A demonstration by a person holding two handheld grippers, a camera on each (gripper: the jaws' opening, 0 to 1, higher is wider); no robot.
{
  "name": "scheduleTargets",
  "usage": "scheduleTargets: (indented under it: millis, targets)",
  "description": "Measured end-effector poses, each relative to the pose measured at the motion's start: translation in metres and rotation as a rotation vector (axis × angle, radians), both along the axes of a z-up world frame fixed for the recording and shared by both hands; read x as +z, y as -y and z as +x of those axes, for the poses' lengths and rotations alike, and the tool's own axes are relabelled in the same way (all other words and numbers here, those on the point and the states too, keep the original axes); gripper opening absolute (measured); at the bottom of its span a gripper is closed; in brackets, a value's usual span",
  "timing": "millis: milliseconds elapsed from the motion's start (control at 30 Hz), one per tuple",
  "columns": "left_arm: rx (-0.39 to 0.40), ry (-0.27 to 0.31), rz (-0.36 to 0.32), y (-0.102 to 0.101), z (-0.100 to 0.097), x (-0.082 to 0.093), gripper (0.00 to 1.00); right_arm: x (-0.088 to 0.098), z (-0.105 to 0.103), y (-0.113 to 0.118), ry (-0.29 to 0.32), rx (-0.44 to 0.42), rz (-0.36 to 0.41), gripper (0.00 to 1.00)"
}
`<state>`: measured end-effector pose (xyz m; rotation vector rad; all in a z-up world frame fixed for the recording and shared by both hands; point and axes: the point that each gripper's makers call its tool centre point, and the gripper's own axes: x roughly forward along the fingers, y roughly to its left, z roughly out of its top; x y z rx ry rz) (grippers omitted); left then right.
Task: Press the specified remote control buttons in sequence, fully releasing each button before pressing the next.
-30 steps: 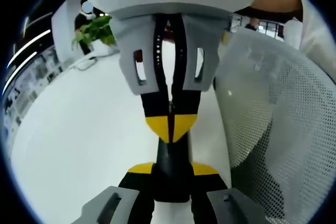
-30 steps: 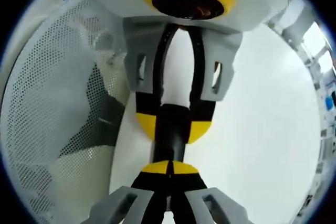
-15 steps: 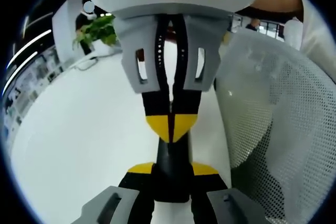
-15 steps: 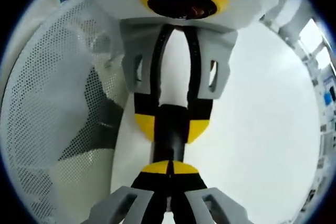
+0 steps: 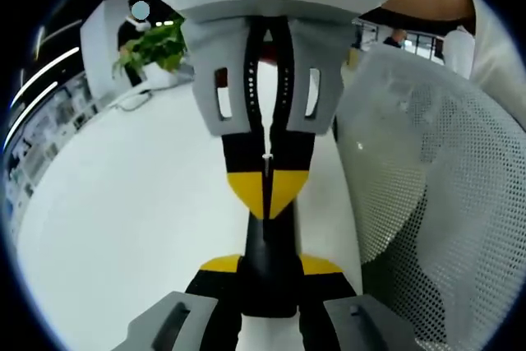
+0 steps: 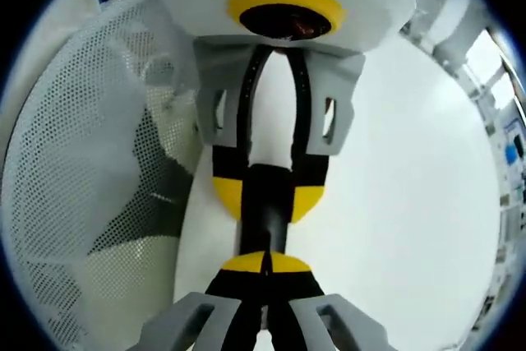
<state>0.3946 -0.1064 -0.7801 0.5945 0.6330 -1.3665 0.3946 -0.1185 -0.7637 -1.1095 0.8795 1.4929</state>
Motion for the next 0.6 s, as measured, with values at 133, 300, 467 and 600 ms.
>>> scheduleTargets:
  millis: [133,300,467,600]
  targets:
    - [0.001,0.000,0.000,0.000,0.000,0.000,0.24,0.009,0.004,-0.002,0.011,-0.001,0.011,0.00]
    - [0.000,0.001,0.001,0.000,0.000,0.000,0.24,0.018,0.008,-0.005,0.028,0.006,0.021,0.00]
    - [0.001,0.002,0.000,0.000,0.000,0.001,0.24,0.022,0.010,-0.007,0.036,0.015,0.025,0.00]
    - [0.001,0.002,-0.001,0.000,0.001,0.001,0.24,0.022,0.009,-0.008,0.037,0.024,0.021,0.00]
